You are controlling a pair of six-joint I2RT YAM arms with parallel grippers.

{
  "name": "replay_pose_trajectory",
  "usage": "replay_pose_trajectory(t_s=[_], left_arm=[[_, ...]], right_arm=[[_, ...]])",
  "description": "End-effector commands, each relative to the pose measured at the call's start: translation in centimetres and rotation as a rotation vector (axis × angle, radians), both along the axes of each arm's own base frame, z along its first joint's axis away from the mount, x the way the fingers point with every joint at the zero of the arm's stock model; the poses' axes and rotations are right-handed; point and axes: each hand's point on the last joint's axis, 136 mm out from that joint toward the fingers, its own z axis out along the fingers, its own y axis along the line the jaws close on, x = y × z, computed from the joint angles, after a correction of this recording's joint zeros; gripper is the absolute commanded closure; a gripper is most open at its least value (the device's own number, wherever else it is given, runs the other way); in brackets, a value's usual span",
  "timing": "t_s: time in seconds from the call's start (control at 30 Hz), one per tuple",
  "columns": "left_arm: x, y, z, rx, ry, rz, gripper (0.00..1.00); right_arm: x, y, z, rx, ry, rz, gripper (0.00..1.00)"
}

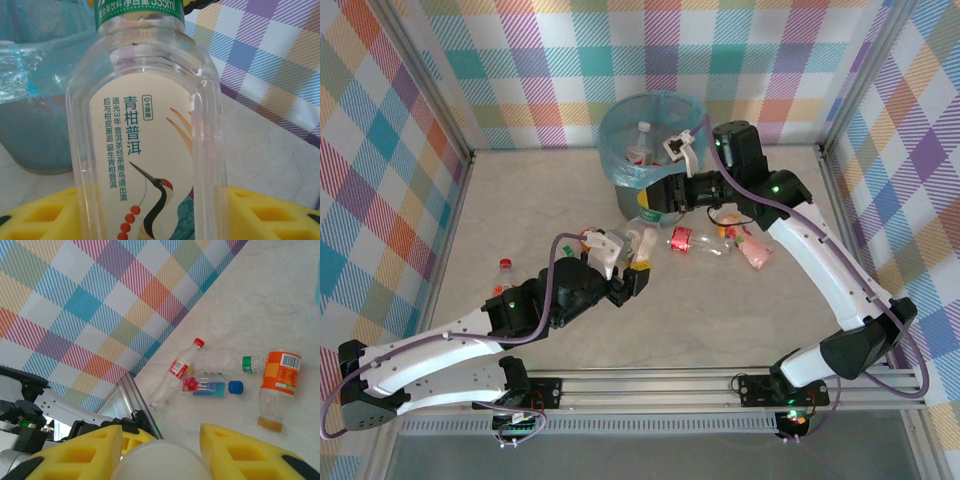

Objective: Put the plastic bottles in the bin

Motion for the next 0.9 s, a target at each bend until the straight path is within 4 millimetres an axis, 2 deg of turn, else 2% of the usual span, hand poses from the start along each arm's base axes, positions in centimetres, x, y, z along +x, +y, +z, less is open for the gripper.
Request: replay_pose_trajectory(t_s=[0.0, 0.1, 0.17, 0.3, 0.37, 0.5, 0.57, 0.67, 0.77, 0.87], left_arm=[[0.5, 1.5, 1.1, -0.018, -0.027, 0.054, 0.29], [0.4, 2.3, 1.8, -0.009, -0.043, 0.071, 0.09], [0.4, 3.1, 2.2, -0.002, -0.049, 0.094, 0.03], [0.3, 5.1, 3.0, -0.015, -0.056, 0.144, 0.01], [0.0, 6.1, 2.6, 0.004, -0.040, 0.159, 0.01], [-0.4, 7.5, 2.4, 0.001, -0.011, 0.180, 0.01], [-0.6, 8.0, 2.4, -0.002, 0.002, 0.187, 0.01], [-0.8, 8.5, 2.1, 0.007, 0.025, 0.200, 0.01], [-0.6, 8.8, 1.5, 0.027, 0.047, 0.225, 0.02], [-0.3, 9.2, 0.9, 0.046, 0.065, 0.258, 0.02]], right_arm=[[-0.1, 0.2, 2.7, 0.029, -0.070, 0.016, 0.64], [1.4, 0.0, 4.9, 0.012, -0.158, -0.038, 0.67], [2.8, -0.3, 6.6, -0.014, -0.241, -0.088, 0.67], [6.7, -1.3, 10.1, -0.043, -0.396, -0.215, 0.67], [8.9, -2.0, 11.3, -0.049, -0.452, -0.278, 0.67], [14.2, -2.9, 12.2, -0.079, -0.560, -0.401, 0.69], [16.8, -3.4, 11.9, -0.088, -0.587, -0.444, 0.70], [20.3, -3.2, 10.2, -0.108, -0.620, -0.461, 0.68], [22.7, -1.8, 7.3, -0.145, -0.646, -0.407, 0.65], [24.2, -0.5, 3.6, -0.179, -0.608, -0.346, 0.66]])
